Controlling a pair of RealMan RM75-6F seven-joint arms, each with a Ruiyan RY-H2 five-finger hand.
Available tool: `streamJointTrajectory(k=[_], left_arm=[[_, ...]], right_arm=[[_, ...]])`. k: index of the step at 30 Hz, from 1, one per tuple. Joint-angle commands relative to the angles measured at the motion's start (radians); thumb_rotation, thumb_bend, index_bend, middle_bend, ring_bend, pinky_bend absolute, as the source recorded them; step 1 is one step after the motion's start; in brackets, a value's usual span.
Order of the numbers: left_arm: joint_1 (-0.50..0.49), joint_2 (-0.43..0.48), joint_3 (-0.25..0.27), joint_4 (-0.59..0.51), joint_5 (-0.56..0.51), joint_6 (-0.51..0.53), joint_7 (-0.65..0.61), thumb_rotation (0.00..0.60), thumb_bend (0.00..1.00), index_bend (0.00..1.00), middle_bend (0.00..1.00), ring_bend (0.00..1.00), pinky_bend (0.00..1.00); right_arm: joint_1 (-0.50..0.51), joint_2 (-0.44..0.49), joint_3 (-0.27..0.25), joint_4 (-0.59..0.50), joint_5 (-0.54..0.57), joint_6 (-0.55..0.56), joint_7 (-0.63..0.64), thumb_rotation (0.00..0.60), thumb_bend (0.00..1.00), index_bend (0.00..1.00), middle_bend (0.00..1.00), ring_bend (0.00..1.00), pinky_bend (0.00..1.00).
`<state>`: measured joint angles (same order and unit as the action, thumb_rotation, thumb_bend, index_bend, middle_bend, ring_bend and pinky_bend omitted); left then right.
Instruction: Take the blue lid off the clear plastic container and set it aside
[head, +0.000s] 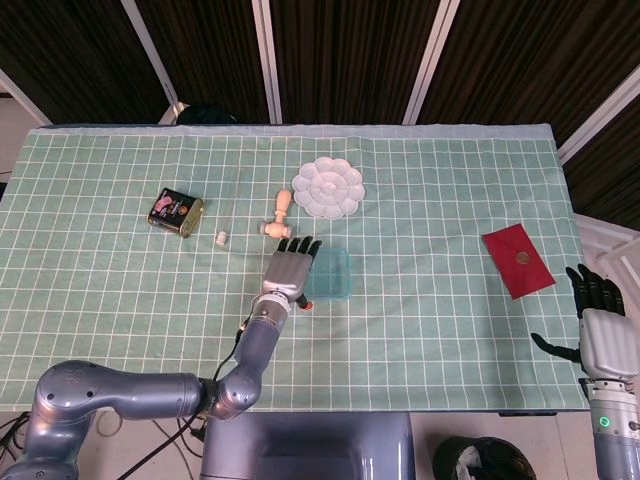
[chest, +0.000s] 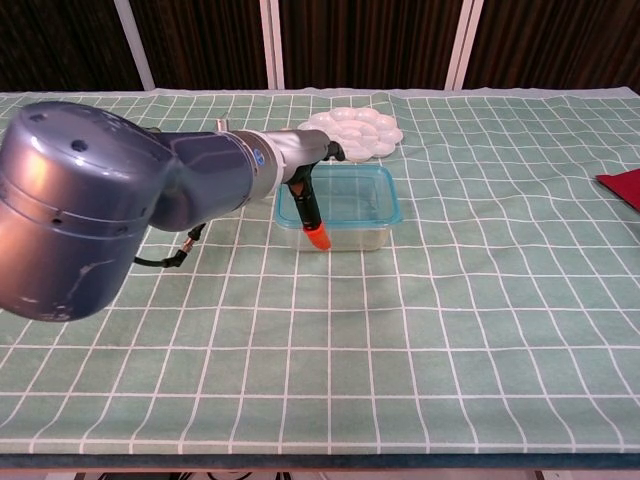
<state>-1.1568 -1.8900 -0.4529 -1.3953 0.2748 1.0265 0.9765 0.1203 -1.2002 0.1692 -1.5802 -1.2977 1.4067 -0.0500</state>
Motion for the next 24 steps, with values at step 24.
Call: streamJointTrajectory(k=[24], left_arm=[[-0.028,0.107,0.136,0.107,0.548,-0.473,-0.426,0.600,0.20,0.31,0.31,0.28,0.40]], right_arm=[[0.042,-0.004,-0.006,-0.057,-0.042,-0.026,-0.040,0.600,0.20,0.00,0.00,0.00,0.00]])
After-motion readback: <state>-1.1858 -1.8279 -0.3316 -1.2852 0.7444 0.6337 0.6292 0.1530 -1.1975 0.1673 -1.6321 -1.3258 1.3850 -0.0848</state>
